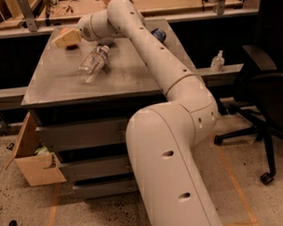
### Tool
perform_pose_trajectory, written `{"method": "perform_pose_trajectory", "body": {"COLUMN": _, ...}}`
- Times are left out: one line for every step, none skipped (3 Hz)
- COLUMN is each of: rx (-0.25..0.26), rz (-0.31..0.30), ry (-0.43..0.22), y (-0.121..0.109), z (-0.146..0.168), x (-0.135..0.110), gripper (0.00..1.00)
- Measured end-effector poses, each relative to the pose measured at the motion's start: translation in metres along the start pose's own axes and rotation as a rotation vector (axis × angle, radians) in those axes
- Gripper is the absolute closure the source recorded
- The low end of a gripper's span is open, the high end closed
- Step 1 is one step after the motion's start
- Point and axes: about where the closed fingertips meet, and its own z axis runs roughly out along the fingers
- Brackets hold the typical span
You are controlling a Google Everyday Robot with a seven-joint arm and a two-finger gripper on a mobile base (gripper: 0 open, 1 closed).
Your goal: Pick orange
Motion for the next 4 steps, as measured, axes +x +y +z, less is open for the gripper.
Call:
{"method": "perform_pose_trajectory", "body": {"rx": 0.079, "rz": 0.009, "ry": 0.055, "y": -0.010, "z": 0.032, "x": 0.007, "gripper": 0.00}}
{"method": "perform_pose_trajectory", "body": {"rx": 0.144, "rz": -0.004, "ry": 0.068, "y": -0.019, "z": 0.055, "x": 0.005, "gripper": 0.00}}
{"method": "perform_pose_trajectory", "body": {"rx": 0.199, "rz": -0.018, "ry": 0.058, "y": -0.031, "z": 0.069, "x": 0.004, "gripper": 0.00}}
{"method": "perform_pose_trajectory", "body": {"rx": 0.228, "rz": 0.004, "ry": 0.026, "y": -0.042, "z": 0.079, "x": 0.012, "gripper": 0.00}}
